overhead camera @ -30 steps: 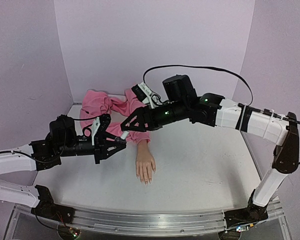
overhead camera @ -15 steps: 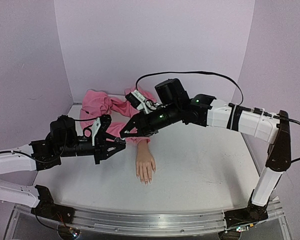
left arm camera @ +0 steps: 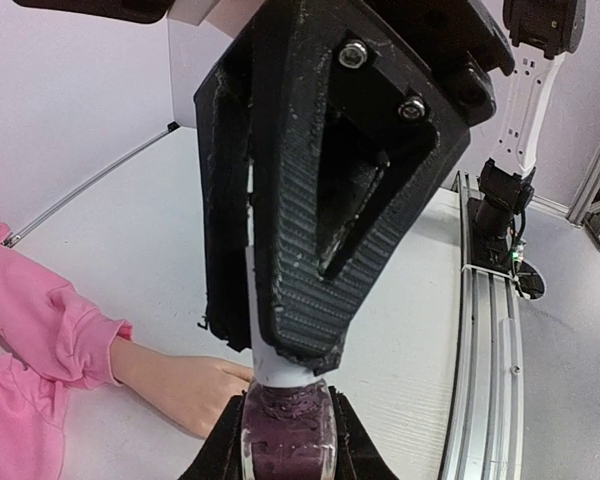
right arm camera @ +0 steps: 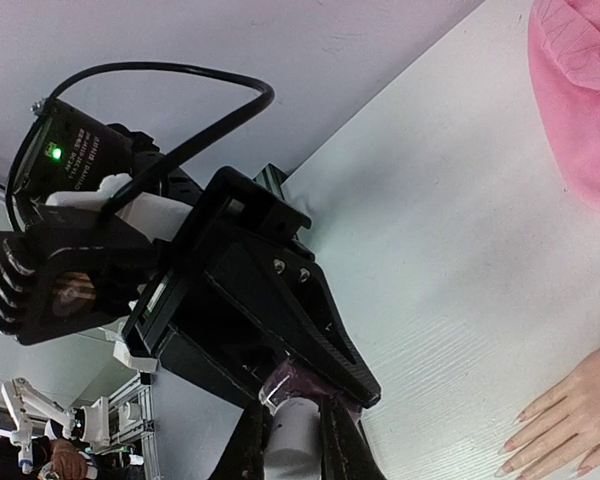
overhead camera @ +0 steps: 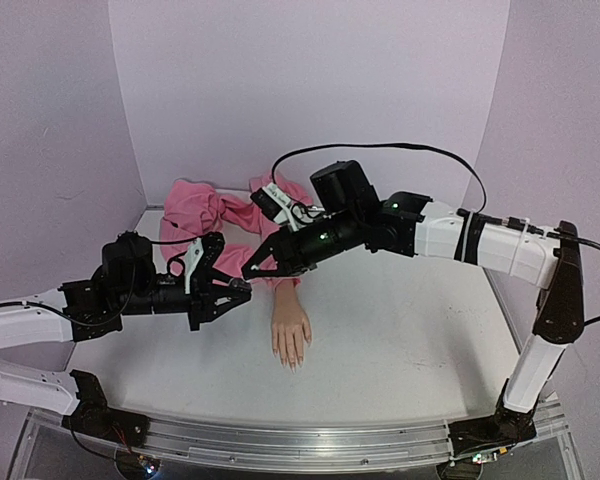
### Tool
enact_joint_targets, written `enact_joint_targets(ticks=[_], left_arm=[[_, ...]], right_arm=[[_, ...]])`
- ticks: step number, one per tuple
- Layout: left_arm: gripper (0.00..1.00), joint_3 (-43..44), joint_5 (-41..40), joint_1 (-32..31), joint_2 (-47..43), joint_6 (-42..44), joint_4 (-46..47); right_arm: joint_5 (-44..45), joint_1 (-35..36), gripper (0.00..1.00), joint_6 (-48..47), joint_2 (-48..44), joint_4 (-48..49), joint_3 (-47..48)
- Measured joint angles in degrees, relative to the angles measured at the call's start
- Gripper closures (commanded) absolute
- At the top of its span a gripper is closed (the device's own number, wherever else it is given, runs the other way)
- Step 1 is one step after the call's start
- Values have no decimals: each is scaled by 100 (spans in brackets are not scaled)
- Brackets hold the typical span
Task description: Paint the nails
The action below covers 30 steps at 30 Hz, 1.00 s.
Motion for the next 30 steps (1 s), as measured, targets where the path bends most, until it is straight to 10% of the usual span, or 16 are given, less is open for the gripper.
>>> enact_joint_targets(ticks=[30], left_arm=[[100, -2, 7, -4, 109, 33, -46]], right_arm=[[291, -2, 100, -103, -599, 173, -433]])
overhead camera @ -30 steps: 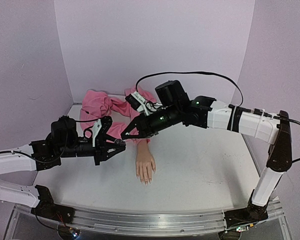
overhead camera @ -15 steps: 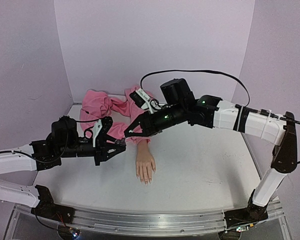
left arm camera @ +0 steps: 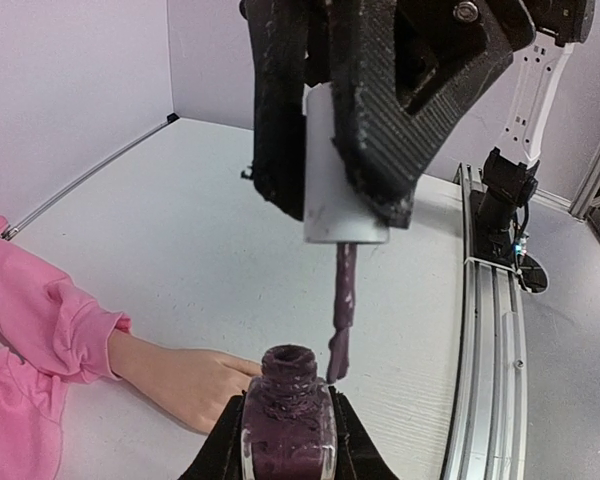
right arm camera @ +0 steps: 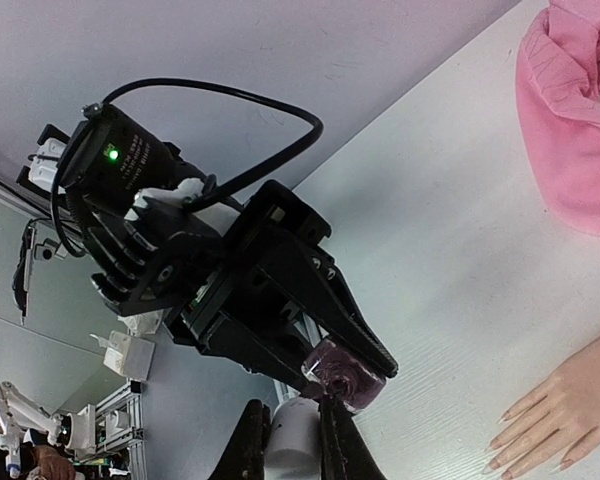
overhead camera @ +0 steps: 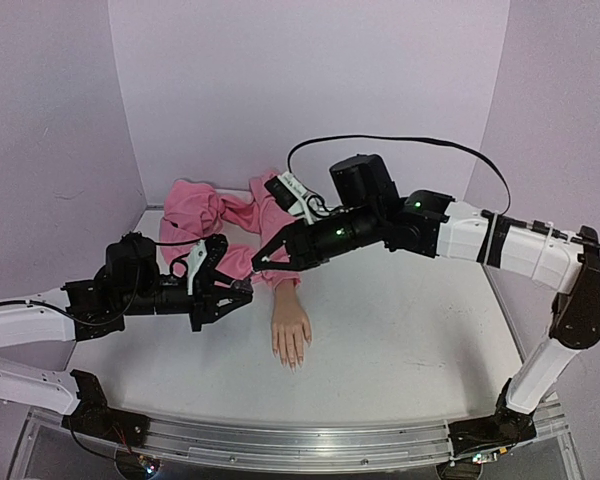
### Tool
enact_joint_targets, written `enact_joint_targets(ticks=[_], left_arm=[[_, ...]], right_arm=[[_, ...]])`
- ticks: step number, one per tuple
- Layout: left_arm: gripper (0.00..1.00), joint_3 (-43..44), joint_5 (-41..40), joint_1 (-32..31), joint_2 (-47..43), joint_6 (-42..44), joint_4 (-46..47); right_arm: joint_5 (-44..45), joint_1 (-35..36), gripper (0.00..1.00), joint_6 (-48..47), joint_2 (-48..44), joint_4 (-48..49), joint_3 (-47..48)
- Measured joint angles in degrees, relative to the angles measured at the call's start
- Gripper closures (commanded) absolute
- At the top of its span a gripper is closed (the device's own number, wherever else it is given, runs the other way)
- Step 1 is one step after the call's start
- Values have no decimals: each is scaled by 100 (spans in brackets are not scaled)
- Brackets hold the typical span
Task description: Paint the nails
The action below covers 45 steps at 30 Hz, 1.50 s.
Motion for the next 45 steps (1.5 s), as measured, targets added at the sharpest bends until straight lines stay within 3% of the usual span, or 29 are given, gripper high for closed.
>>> enact_joint_targets(ticks=[7, 12, 19, 30, 37, 45], left_arm=[[100, -28, -90, 0, 28, 7, 7], [100, -258, -601, 4, -313, -251, -181], [100, 85, -1412, 142, -1086, -813, -940], [100, 1735, -1690, 756, -254, -780, -1351], [100, 1821, -1460, 1458, 116, -658, -1394], [100, 1821, -1182, 1541, 74, -404, -1392]], right_arm=[[111, 0, 100, 13, -256, 76, -205], [378, 0, 100, -221, -713, 96, -658], [1102, 0, 100, -1860, -1353, -345, -1484], [1355, 39, 100, -3679, -868, -767, -2524], [1445, 232, 100, -3753, -267, -450, -2546], [1655, 332, 100, -3582, 59, 223, -2544]])
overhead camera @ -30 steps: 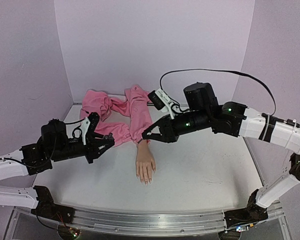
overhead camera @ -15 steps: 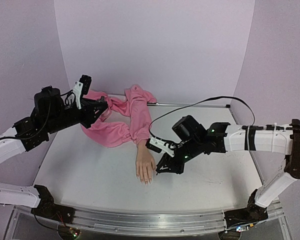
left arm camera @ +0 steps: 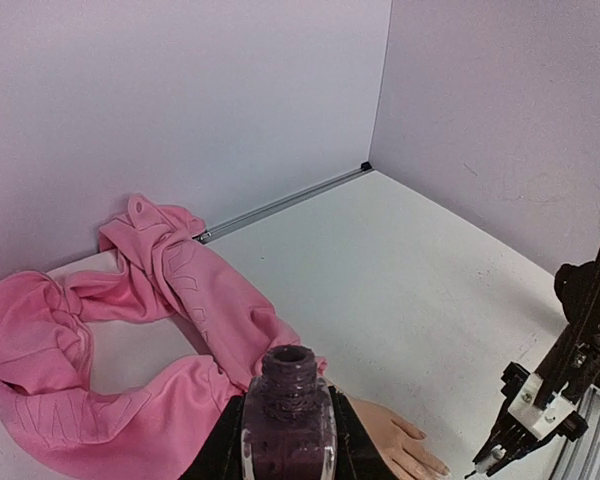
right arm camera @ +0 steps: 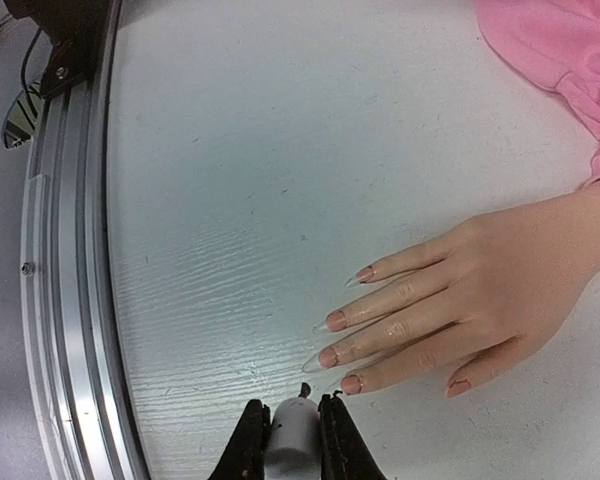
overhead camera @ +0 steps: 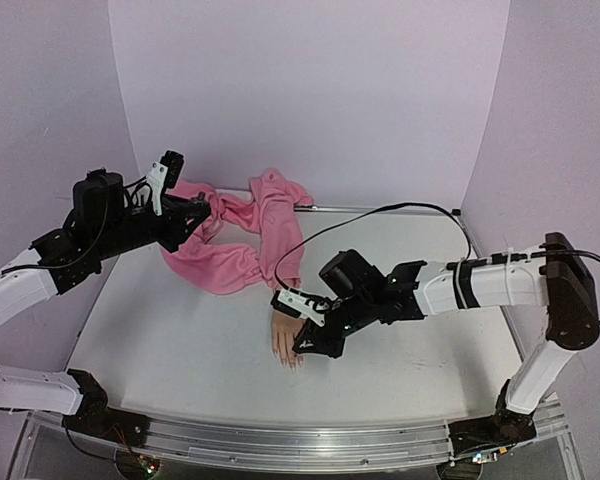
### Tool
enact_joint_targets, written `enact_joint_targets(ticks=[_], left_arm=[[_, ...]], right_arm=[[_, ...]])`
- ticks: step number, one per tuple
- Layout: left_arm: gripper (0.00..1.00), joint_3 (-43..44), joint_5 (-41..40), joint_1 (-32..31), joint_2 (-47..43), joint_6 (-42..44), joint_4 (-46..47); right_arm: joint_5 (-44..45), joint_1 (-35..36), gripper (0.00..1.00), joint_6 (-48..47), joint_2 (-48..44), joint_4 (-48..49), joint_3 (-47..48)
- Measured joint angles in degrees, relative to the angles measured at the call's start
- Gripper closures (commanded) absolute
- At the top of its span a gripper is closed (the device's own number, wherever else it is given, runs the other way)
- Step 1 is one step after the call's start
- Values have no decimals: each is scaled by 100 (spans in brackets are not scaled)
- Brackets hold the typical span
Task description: Paint the nails
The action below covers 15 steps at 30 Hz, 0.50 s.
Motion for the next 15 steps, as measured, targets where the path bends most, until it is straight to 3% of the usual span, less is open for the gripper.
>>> enact_joint_targets(ticks=[15], left_arm=[[100, -15, 240, 0, -107, 363, 7]], right_arm=[[146, 160, 100, 63, 286, 420, -68]])
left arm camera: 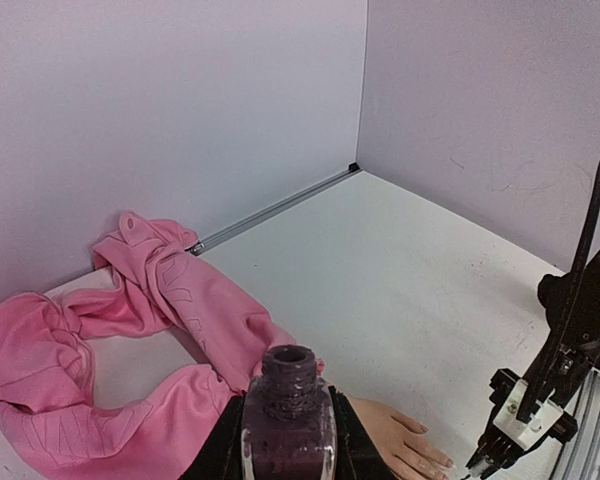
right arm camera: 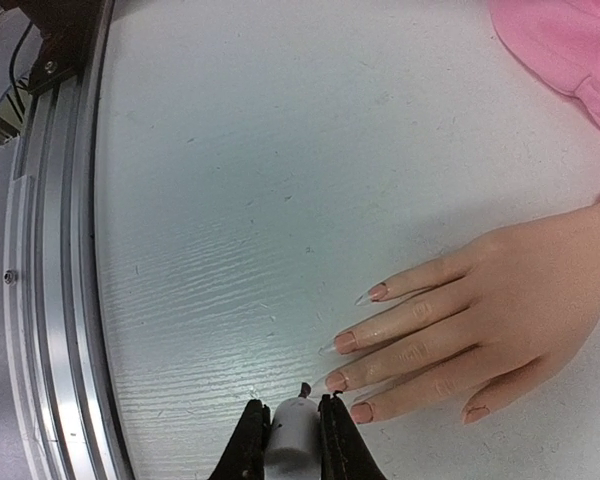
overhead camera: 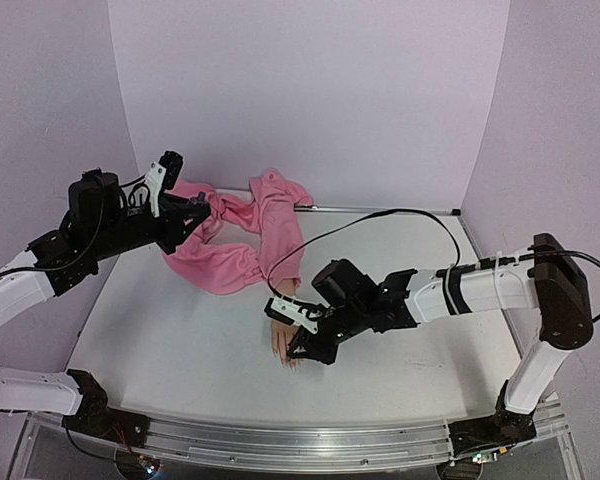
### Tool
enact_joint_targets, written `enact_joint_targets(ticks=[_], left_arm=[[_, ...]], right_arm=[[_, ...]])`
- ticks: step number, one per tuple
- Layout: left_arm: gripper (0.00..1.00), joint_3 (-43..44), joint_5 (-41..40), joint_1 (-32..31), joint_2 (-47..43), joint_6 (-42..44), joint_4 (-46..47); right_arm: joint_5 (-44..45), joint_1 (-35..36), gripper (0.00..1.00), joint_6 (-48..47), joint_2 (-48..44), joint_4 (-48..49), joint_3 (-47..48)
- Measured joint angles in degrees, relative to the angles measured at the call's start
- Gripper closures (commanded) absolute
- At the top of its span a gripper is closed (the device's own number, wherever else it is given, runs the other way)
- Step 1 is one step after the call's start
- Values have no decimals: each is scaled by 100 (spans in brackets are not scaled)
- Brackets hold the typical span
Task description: Paint the nails
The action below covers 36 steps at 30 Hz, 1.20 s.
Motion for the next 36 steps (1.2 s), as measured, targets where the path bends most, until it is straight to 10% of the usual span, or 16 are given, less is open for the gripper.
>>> enact_joint_targets(ticks=[36], left_arm=[[100, -236, -249, 0, -396, 446, 33]], right_arm=[[590, 120, 100, -24, 407, 105, 0]])
